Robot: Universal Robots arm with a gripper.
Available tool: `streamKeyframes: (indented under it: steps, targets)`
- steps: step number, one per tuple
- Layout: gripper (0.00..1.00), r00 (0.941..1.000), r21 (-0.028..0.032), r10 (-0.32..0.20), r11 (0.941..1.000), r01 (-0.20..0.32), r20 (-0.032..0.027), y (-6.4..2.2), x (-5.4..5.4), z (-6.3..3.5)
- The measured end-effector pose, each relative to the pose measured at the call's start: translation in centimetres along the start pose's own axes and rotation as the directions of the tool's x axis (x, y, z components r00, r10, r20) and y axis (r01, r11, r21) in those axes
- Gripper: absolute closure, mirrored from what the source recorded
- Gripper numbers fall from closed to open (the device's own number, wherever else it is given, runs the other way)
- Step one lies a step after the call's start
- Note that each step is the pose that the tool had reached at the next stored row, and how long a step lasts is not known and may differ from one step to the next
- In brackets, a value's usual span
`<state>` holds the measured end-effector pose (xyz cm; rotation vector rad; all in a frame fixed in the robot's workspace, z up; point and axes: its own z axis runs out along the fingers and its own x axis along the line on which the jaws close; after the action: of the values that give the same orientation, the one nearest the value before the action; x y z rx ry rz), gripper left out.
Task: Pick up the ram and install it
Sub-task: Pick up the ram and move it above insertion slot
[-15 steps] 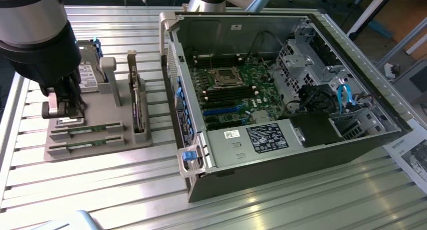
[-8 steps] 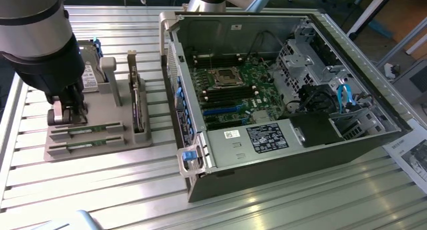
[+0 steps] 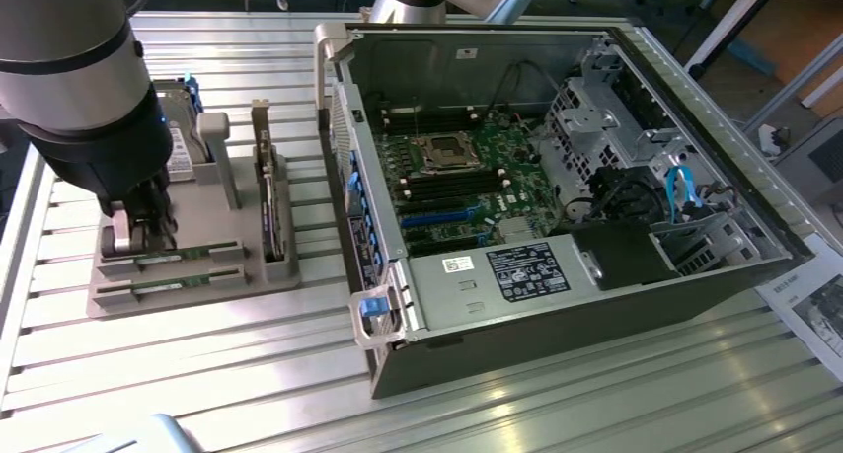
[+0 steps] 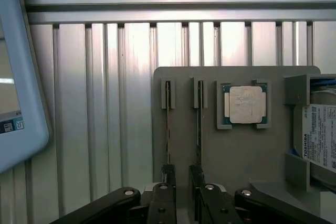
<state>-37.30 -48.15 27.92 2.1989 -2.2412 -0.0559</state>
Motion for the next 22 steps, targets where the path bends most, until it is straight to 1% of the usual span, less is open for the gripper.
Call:
streamKeyframes:
  steps: [3, 11, 17, 22]
  targets:
    - [0.75, 1.0000, 0.0001, 0.000, 1.0000, 0.000, 0.0000, -0.01, 0.0, 0.47]
    - [0.75, 1.0000, 0.0001, 0.000, 1.0000, 0.000, 0.0001, -0.04, 0.1, 1.36]
    - [0.75, 1.0000, 0.0002, 0.000, 1.0000, 0.000, 0.0001, -0.08, 0.1, 1.44]
    - [0.75, 1.0000, -0.0023, 0.000, 1.0000, 0.000, 0.0000, -1.04, 0.1, 1.40]
